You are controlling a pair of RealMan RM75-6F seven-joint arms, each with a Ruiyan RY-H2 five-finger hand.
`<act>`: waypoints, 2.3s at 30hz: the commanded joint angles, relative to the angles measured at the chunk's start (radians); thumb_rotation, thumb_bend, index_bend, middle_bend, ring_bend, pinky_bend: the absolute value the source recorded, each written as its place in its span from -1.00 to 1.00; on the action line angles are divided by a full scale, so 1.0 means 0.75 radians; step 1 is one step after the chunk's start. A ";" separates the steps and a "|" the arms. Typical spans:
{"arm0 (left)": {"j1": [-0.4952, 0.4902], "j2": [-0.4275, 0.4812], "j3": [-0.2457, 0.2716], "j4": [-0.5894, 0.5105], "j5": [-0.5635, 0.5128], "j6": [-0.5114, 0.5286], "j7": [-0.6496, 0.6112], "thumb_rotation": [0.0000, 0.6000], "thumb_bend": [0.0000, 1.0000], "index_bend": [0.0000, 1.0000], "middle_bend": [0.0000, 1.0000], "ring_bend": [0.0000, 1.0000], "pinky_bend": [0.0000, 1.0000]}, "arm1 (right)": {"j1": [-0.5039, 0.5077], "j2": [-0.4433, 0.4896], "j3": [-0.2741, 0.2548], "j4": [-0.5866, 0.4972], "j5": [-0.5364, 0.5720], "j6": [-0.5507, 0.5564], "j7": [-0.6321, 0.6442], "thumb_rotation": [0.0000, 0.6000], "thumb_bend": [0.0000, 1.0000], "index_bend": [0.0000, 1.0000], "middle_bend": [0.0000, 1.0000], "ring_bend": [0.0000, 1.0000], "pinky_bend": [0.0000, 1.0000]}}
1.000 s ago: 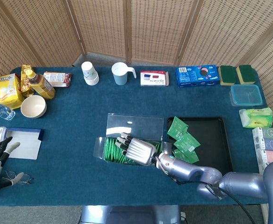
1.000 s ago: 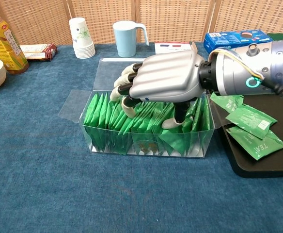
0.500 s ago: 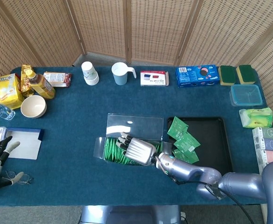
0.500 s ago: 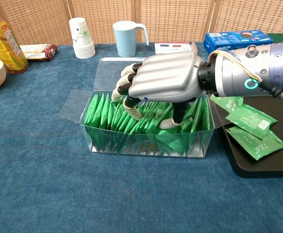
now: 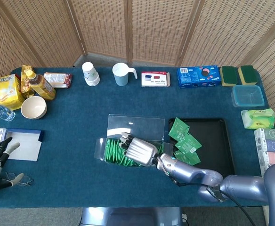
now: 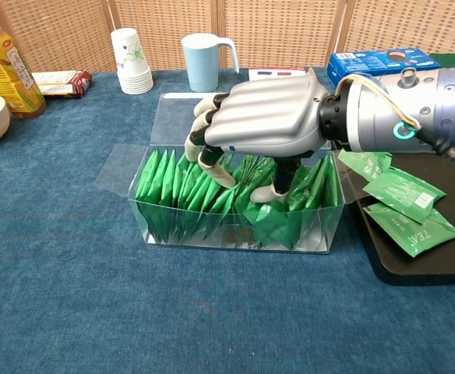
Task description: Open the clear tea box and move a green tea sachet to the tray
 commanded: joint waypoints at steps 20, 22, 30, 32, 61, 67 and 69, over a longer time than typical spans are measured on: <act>-0.003 0.007 -0.002 -0.014 0.005 0.001 0.013 0.94 -0.64 -0.75 -0.96 -0.89 -0.55 | -0.081 0.083 0.031 -0.066 -0.028 0.154 0.091 1.00 -0.22 0.33 -0.41 -0.60 -0.91; -0.004 0.007 -0.003 -0.015 0.006 0.003 0.014 0.94 -0.64 -0.75 -0.96 -0.89 -0.55 | -0.103 0.115 0.036 -0.088 -0.030 0.187 0.099 1.00 -0.22 0.33 -0.41 -0.60 -0.91; -0.013 0.006 -0.008 -0.025 0.014 -0.001 0.025 0.93 -0.64 -0.75 -0.96 -0.89 -0.55 | -0.189 0.232 0.044 -0.176 -0.048 0.308 0.130 1.00 -0.21 0.33 -0.41 -0.60 -0.91; -0.014 0.007 -0.009 -0.028 0.015 -0.001 0.029 0.94 -0.64 -0.75 -0.96 -0.89 -0.55 | -0.211 0.260 0.044 -0.192 -0.055 0.338 0.134 1.00 -0.21 0.33 -0.41 -0.60 -0.91; -0.040 0.006 -0.024 -0.074 0.009 -0.021 0.082 0.94 -0.64 -0.75 -0.96 -0.89 -0.55 | -0.589 0.515 0.015 -0.188 -0.006 0.672 0.267 1.00 -0.15 0.30 -0.40 -0.60 -0.90; -0.045 0.004 -0.025 -0.077 0.008 -0.027 0.087 0.93 -0.64 -0.75 -0.96 -0.89 -0.55 | -0.645 0.499 -0.024 -0.123 0.016 0.646 0.264 1.00 -0.15 0.25 -0.41 -0.60 -0.90; -0.045 0.005 -0.024 -0.078 0.009 -0.026 0.088 0.93 -0.64 -0.75 -0.96 -0.89 -0.55 | -0.656 0.488 -0.033 -0.104 0.027 0.631 0.262 1.00 -0.15 0.20 -0.43 -0.61 -0.90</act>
